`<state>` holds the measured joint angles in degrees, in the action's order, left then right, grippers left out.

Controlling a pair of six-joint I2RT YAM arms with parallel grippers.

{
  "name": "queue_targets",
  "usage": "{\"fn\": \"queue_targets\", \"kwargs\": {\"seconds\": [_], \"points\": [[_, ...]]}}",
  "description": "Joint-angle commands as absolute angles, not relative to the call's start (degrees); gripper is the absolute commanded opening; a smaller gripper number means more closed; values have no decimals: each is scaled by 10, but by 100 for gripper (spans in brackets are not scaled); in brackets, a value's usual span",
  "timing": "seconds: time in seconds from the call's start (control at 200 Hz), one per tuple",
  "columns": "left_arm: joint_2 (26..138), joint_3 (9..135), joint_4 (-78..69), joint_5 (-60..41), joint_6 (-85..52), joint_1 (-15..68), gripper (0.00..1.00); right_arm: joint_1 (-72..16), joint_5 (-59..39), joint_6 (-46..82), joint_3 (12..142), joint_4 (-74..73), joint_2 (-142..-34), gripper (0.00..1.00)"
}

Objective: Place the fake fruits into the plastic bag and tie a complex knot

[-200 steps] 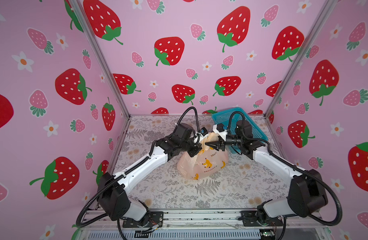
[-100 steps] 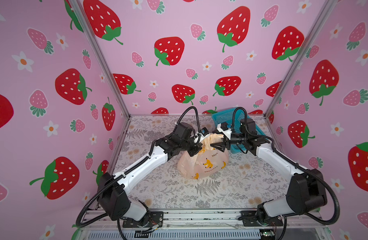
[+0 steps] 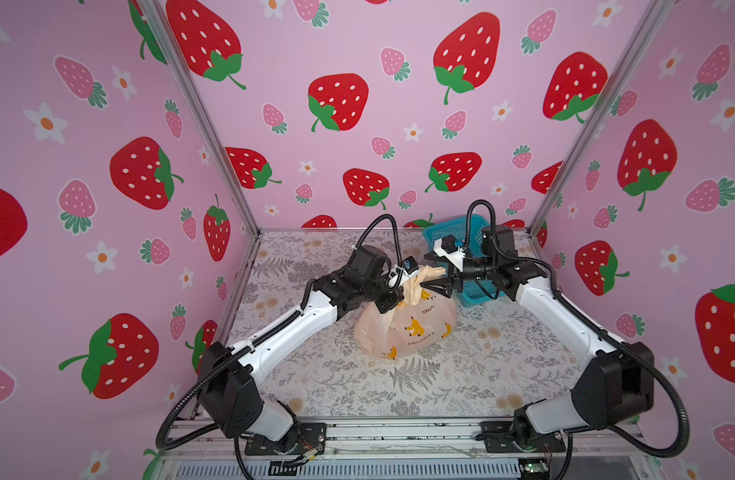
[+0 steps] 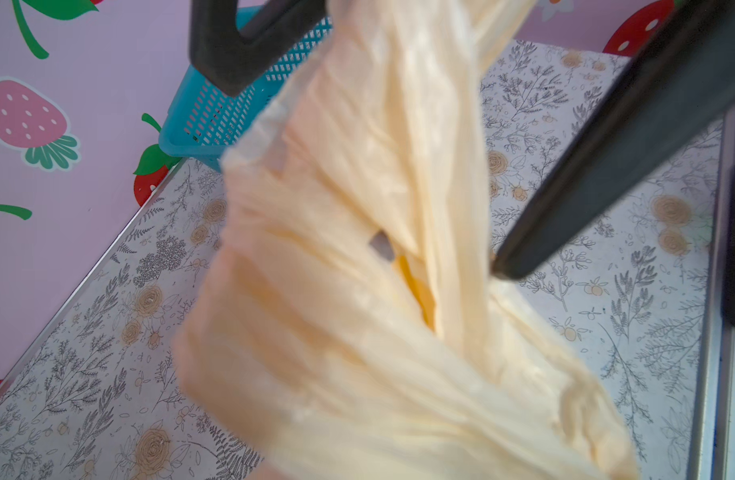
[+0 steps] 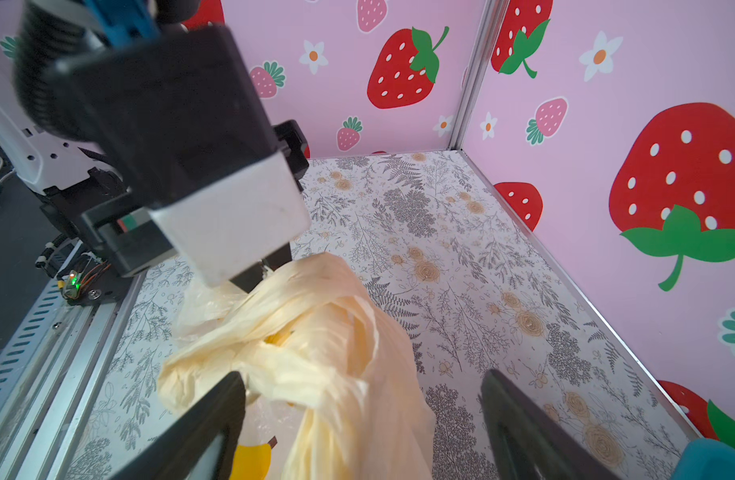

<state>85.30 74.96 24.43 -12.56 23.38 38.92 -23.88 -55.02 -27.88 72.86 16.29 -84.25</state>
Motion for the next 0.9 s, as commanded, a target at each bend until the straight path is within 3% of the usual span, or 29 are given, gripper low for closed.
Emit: {"fn": "queue_targets", "kwargs": {"seconds": [0.0, 0.685, 0.891], "points": [[855, 771, 244, -132, 248, 392, 0, -243, -551, -318, 750, 227, -822, 90], [855, 772, 242, -133, 247, 392, 0, -286, -517, -276, 831, 294, -891, 76], [852, 769, 241, -134, 248, 392, 0, -287, -523, -297, 847, 319, -922, 65]]}}
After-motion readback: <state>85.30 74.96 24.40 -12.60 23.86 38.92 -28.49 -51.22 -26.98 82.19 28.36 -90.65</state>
